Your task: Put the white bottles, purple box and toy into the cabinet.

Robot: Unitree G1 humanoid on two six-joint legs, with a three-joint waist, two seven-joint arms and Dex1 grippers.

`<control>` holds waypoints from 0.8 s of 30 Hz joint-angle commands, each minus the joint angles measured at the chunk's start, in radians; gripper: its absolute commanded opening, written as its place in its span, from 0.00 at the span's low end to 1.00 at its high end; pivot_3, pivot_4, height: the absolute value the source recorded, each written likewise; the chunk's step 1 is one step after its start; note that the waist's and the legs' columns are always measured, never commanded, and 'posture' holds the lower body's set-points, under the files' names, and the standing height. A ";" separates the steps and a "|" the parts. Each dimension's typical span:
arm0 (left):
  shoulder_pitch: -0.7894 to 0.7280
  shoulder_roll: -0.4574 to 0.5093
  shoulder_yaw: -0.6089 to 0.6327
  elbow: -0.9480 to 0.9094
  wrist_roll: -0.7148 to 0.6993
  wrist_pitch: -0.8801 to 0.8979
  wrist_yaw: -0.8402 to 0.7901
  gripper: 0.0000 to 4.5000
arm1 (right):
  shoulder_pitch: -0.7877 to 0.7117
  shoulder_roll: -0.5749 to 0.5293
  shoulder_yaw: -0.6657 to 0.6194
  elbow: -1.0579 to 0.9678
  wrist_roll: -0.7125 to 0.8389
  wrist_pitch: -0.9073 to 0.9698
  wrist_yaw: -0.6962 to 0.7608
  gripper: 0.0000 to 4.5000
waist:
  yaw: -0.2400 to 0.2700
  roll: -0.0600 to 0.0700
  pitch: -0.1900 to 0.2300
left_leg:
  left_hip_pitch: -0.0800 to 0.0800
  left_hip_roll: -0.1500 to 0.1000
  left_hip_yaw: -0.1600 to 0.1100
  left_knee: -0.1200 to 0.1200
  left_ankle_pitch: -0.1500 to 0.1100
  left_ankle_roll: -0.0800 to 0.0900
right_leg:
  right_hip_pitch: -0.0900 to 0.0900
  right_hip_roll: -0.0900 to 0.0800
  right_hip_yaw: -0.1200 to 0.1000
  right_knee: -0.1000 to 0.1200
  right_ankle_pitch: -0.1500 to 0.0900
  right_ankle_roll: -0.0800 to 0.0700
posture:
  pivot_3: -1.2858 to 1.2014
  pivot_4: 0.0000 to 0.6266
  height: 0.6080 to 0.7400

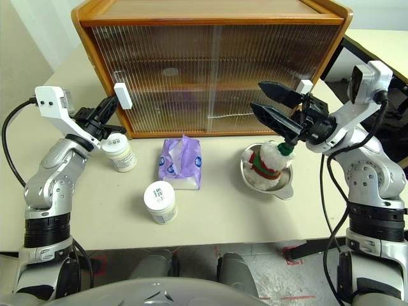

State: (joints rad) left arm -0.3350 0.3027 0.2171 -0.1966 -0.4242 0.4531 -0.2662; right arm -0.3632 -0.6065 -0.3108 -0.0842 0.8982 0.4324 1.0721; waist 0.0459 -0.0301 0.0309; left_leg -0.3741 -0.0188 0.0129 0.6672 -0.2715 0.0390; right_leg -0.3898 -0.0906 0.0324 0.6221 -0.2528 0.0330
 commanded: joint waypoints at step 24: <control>-0.160 -0.049 -0.135 0.180 0.011 -0.021 -0.154 0.00 | 0.043 -0.015 -0.044 -0.052 0.017 0.015 -0.025 1.00 | -0.007 0.000 0.000 | 0.000 0.001 0.000 0.002 0.002 0.004 | 0.000 0.003 0.001 0.000 0.001 -0.001 | 0.51 0.00 1.00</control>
State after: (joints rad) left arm -0.4786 0.2606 0.1071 -0.0275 -0.4234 0.4349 -0.4032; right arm -0.3272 -0.6088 -0.3352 -0.1165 0.9063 0.4368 1.0522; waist 0.0390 -0.0301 0.0309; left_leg -0.3740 -0.0182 0.0128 0.6691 -0.2693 0.0429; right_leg -0.3894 -0.0877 0.0338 0.6226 -0.2522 0.0325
